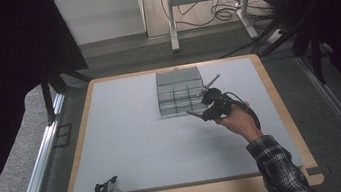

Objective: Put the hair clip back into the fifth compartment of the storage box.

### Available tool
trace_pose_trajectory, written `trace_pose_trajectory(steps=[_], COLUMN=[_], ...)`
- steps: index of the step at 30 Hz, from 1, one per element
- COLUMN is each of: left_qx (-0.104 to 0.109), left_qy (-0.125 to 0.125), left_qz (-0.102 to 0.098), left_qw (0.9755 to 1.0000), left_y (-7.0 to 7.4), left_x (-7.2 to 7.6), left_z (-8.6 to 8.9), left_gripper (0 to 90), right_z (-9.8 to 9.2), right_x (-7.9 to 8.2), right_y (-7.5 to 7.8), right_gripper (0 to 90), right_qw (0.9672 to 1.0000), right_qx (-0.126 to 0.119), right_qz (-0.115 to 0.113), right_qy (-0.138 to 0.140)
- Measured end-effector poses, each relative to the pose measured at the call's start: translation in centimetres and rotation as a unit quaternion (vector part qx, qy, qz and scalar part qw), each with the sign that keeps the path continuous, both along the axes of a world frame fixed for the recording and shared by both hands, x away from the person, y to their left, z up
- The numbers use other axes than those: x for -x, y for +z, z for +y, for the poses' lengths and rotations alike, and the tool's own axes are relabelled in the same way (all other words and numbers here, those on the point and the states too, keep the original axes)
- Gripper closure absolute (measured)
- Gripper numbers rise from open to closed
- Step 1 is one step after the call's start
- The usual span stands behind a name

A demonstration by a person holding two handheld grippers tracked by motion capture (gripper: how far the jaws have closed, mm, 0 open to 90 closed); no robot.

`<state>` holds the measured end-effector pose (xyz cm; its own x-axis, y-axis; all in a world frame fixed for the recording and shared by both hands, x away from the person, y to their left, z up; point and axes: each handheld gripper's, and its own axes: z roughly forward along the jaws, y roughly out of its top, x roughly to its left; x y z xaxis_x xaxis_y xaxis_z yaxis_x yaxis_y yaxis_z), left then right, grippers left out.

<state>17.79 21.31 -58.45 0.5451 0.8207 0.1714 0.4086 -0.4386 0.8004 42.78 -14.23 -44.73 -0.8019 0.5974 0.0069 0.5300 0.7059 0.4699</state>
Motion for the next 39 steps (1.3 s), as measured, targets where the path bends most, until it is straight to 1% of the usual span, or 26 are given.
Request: trace_pose_trajectory(steps=[3, 9, 14, 25, 39], left_qx=[0.0, 0.0, 0.0, 0.0, 0.0], left_qy=[0.0, 0.0, 0.0, 0.0, 0.0], left_qz=[0.0, 0.0, 0.0, 0.0, 0.0], left_qw=[1.0, 1.0, 1.0, 1.0, 1.0], left_y=[0.0, 0.0, 0.0, 0.0, 0.0], left_x=[0.0, 0.0, 0.0, 0.0, 0.0], left_z=[0.0, 0.0, 0.0, 0.0, 0.0], left_gripper=[0.0, 0.0, 0.0, 0.0, 0.0], right_z=[0.0, 0.0, 0.1, 0.3, 1.3], right_x=[-0.1, -0.5, -0.9, -1.6, -2.7], right_y=[0.1, 0.4, 0.3, -0.4, 0.1], right_gripper=[76.4, 76.4, 76.4, 76.4, 76.4], right_qw=[1.0, 0.9996, 0.9992, 0.9985, 0.9971], right_qx=[-0.005, -0.015, -0.022, -0.03, -0.044], right_qz=[-0.003, -0.016, -0.024, -0.031, -0.044], right_qy=[-0.004, -0.016, -0.024, -0.034, -0.043])
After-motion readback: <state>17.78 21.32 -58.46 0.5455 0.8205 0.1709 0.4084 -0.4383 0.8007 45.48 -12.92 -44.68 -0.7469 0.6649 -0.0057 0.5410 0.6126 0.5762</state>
